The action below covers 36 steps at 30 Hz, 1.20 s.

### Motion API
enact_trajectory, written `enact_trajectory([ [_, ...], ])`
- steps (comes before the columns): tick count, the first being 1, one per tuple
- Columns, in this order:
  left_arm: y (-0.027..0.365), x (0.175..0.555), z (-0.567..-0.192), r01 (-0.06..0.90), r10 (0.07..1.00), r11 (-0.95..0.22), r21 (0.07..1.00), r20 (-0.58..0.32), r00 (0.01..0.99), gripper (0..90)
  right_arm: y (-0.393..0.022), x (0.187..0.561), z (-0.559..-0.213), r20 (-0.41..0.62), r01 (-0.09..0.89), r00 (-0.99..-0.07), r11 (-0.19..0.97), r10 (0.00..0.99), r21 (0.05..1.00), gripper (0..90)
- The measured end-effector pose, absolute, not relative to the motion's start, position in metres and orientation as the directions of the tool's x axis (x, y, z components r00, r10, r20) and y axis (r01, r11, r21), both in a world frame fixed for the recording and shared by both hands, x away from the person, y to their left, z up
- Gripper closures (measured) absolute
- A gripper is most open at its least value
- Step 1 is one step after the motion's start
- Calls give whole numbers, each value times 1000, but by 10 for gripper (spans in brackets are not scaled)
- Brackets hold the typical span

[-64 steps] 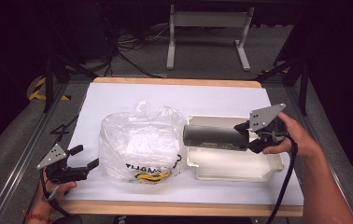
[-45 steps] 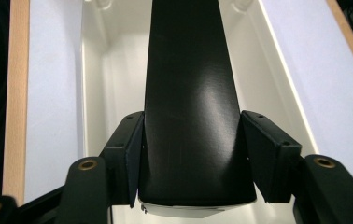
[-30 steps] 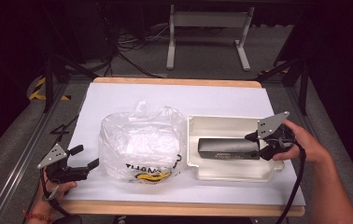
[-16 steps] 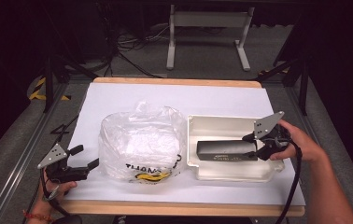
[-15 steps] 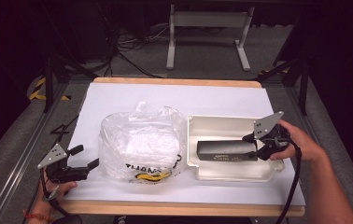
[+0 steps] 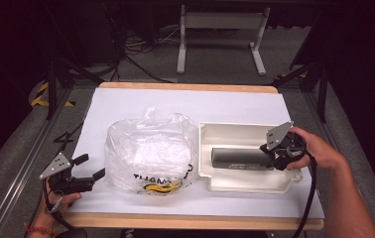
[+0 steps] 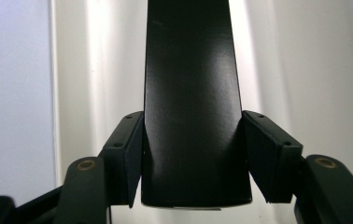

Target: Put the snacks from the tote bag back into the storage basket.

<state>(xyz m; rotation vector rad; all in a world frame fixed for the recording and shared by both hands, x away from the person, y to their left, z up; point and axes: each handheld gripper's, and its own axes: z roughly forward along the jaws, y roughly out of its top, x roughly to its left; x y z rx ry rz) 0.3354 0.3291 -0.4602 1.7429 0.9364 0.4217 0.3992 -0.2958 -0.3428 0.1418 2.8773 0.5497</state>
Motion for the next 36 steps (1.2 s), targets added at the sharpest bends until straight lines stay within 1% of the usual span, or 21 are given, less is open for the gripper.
enact_trajectory([
  [6, 329, 335, -460, 382, 761, -130, 915, -155, 630, 91, -293, 402, -345, -187, 54, -974, 935, 127, 351, 426],
  [9, 329, 335, -460, 384, 761, -129, 914, -157, 629, 90, -292, 403, -348, -163, 75, -978, 946, 132, 317, 425],
  [19, 330, 336, -460, 387, 760, -129, 913, -160, 630, 91, -289, 408, -354, -155, 78, -980, 956, 126, 282, 425],
  [22, 330, 337, -460, 398, 762, -123, 909, -171, 625, 90, -288, 410, -355, -152, 77, -981, 965, 118, 252, 425],
  [26, 330, 335, -460, 380, 761, -122, 917, -159, 629, 91, -283, 413, -361, -148, 95, -981, 975, 126, 201, 422],
  [30, 330, 336, -460, 392, 760, -121, 912, -168, 627, 90, -285, 414, -363, -156, 100, -978, 972, 135, 214, 422],
  [36, 330, 335, -460, 384, 761, -120, 916, -164, 628, 91, -279, 413, -364, -171, 103, -977, 983, 129, 153, 413],
])
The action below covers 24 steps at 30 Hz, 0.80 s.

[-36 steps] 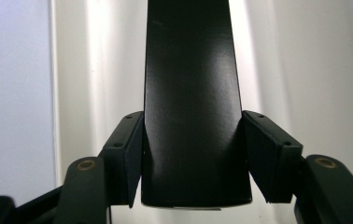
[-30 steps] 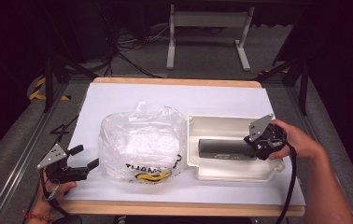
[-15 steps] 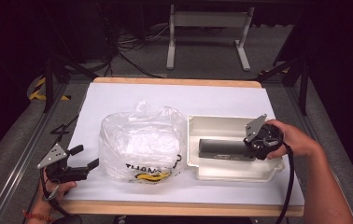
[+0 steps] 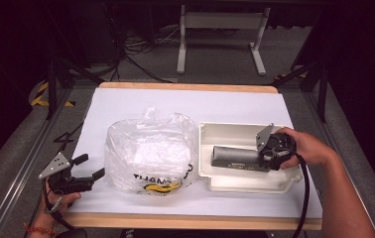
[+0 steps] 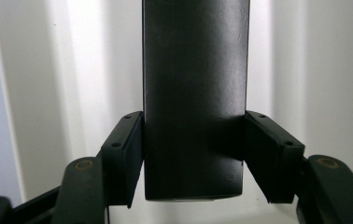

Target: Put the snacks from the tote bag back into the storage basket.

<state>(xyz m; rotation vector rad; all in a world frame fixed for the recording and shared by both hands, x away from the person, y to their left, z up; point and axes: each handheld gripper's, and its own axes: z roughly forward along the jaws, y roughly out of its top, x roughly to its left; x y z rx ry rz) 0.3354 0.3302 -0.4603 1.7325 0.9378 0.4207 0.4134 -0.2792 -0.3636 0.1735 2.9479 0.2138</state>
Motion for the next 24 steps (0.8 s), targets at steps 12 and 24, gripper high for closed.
enact_trajectory([
  [12, 331, 336, -460, 386, 758, -115, 915, -171, 630, 91, -282, 412, -363, -183, 127, -971, 979, 155, 158, 393],
  [24, 332, 337, -461, 396, 758, -106, 912, -184, 626, 91, -286, 409, -364, -208, 143, -964, 981, 168, 132, 393],
])
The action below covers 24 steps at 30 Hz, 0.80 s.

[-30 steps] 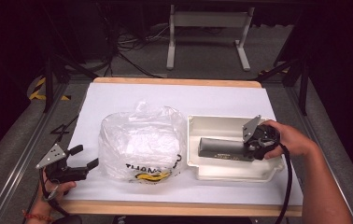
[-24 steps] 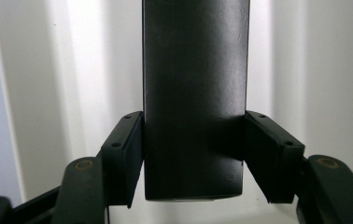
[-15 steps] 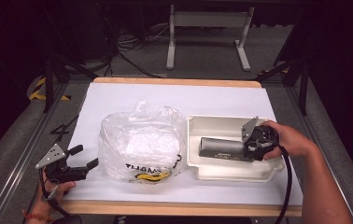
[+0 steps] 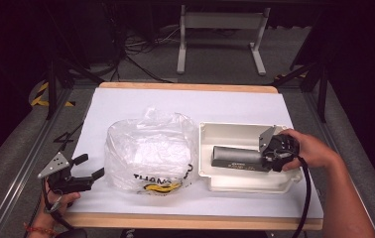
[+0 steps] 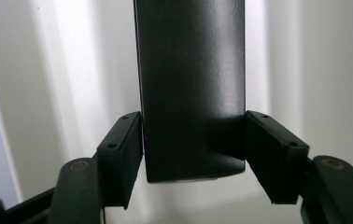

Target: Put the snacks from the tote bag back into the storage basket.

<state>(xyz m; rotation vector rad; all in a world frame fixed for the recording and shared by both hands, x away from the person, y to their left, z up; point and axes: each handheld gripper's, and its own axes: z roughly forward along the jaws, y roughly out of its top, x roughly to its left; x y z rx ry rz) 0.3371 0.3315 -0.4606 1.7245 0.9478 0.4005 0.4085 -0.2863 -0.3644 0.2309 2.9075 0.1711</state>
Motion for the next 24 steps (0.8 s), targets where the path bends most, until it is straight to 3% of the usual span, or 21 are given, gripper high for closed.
enact_trajectory([
  [15, 331, 338, -460, 403, 758, -108, 909, -186, 625, 90, -297, 399, -355, -266, 159, -942, 971, 203, 181, 364],
  [24, 331, 337, -460, 394, 758, -111, 912, -179, 628, 91, -306, 390, -343, -322, 171, -908, 938, 269, 302, 341],
])
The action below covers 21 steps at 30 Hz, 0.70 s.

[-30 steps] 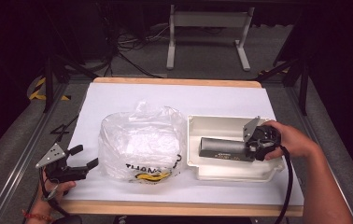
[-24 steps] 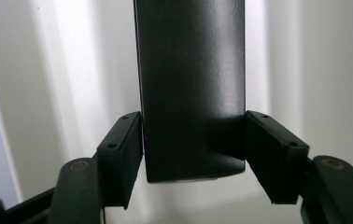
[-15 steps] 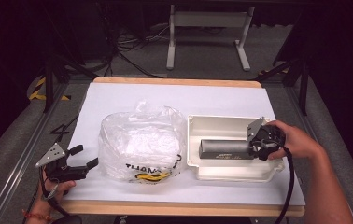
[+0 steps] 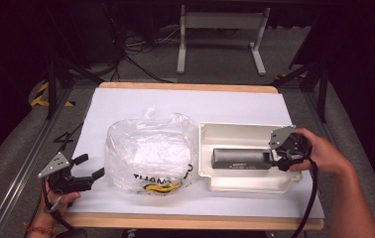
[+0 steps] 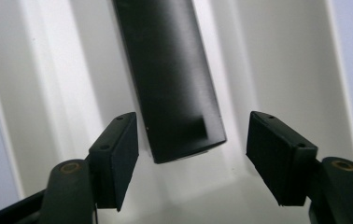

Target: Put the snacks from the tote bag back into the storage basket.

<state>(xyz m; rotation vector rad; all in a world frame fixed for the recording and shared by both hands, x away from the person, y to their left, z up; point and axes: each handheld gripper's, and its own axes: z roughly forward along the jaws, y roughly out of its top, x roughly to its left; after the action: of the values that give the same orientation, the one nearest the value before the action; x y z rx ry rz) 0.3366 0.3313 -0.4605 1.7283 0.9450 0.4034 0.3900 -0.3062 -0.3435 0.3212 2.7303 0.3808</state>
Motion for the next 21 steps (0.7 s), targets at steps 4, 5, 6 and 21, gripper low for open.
enact_trajectory([
  [4, 331, 337, -461, 398, 758, -105, 911, -186, 626, 90, -311, 388, -339, -354, 198, -874, 910, 332, 365, 316],
  [5, 331, 337, -461, 397, 758, -107, 911, -183, 626, 91, -312, 387, -338, -358, 217, -860, 897, 362, 386, 324],
  [6, 331, 337, -460, 397, 758, -110, 911, -181, 627, 90, -314, 386, -338, -355, 227, -854, 887, 380, 402, 322],
  [21, 331, 337, -460, 395, 757, -111, 912, -180, 628, 91, -325, 368, -328, -379, 325, -741, 790, 554, 520, 209],
])
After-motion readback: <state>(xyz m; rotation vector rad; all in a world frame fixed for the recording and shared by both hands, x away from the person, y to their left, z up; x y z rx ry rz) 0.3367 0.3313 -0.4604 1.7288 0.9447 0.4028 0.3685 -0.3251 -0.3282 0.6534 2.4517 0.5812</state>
